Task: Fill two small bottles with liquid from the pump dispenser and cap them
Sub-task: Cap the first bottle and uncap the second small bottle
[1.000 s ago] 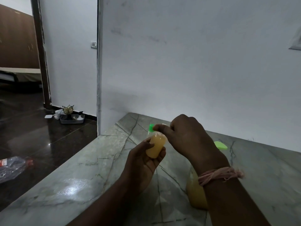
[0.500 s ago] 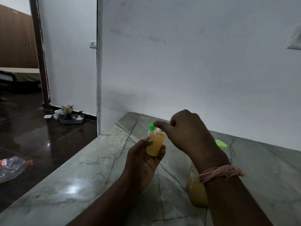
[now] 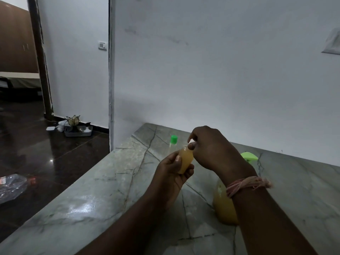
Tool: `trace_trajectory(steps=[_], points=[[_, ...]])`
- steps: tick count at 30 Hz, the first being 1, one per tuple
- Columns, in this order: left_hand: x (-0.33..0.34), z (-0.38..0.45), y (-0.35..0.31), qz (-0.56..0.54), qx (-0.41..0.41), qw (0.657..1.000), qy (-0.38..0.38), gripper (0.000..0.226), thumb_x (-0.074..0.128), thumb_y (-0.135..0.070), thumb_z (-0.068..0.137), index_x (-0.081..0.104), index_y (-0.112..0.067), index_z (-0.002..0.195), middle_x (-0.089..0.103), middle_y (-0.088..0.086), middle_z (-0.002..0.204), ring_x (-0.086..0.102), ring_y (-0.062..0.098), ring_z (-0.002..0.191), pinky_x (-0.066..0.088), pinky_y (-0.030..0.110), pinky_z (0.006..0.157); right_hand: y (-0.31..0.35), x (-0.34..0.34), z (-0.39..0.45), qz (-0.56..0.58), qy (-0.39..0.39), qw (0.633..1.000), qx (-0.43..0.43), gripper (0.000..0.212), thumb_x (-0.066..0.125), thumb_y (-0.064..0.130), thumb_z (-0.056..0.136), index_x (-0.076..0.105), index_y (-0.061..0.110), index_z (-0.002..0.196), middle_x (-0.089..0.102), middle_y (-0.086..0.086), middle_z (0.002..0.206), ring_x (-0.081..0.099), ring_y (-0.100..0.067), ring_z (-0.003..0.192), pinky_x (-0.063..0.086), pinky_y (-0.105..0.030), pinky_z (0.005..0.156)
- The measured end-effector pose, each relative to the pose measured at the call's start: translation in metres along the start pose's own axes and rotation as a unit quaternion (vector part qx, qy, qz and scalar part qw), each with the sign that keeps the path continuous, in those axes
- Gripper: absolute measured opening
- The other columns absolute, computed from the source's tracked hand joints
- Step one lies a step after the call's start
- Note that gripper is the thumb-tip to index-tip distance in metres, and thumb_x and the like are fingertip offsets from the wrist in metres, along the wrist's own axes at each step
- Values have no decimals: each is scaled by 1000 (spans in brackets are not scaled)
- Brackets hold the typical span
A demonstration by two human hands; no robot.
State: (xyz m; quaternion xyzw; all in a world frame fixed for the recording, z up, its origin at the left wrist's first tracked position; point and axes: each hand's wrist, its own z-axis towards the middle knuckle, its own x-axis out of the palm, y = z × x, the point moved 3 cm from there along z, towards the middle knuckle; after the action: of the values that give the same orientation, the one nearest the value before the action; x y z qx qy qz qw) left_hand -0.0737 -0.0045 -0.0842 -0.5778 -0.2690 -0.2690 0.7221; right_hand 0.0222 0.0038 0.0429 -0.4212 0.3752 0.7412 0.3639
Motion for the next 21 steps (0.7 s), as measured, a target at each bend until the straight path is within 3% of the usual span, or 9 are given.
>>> trace_trajectory(steps=[3, 7, 9, 11, 15, 21], points=[[-4, 2, 1, 31, 20, 999, -7, 41, 64, -19, 89, 56, -7, 127, 47, 27, 134, 64, 29, 97, 56, 32, 79, 2, 0, 5, -21, 2, 1000, 21, 10, 63, 15, 84, 67, 15, 92, 66, -5, 88, 63, -19, 76, 48, -25, 57], [-2, 3, 1, 123, 61, 990, -28, 34, 69, -26, 82, 61, -20, 115, 56, 14, 126, 63, 30, 109, 56, 38, 89, 1, 0, 14, -1, 60, 995, 86, 10, 58, 7, 79, 68, 9, 78, 70, -7, 66, 68, -18, 61, 49, -22, 51], [0, 2, 0, 176, 73, 981, -40, 41, 76, -37, 79, 62, -25, 116, 59, 8, 126, 62, 28, 114, 54, 41, 93, 4, -1, 19, -5, 66, 992, 104, 14, 56, 1, 77, 63, 8, 67, 70, -8, 65, 67, -19, 58, 41, -21, 46], [1, 1, -1, 239, 90, 966, -48, 53, 69, -45, 77, 59, -27, 126, 61, 3, 131, 59, 22, 120, 51, 41, 99, 8, 0, 26, -16, 54, 993, 103, 18, 55, -1, 78, 57, 10, 64, 69, -9, 68, 65, -17, 55, 37, -20, 42], [-6, 2, -6, 236, 114, 959, -108, 42, 58, -11, 95, 51, -31, 132, 54, -2, 137, 50, 11, 125, 44, 25, 97, 11, 11, 43, -33, 32, 993, 105, 25, 49, -1, 86, 46, 12, 65, 67, -13, 84, 71, -28, 78, 46, -26, 52], [-14, -1, -11, 180, 106, 962, -177, 52, 51, 9, 91, 57, -32, 121, 60, -6, 128, 55, 12, 120, 47, 36, 101, -3, 37, 58, -39, 31, 989, 141, 31, 47, -4, 86, 34, 13, 63, 64, -20, 110, 64, -33, 99, 44, -29, 68]])
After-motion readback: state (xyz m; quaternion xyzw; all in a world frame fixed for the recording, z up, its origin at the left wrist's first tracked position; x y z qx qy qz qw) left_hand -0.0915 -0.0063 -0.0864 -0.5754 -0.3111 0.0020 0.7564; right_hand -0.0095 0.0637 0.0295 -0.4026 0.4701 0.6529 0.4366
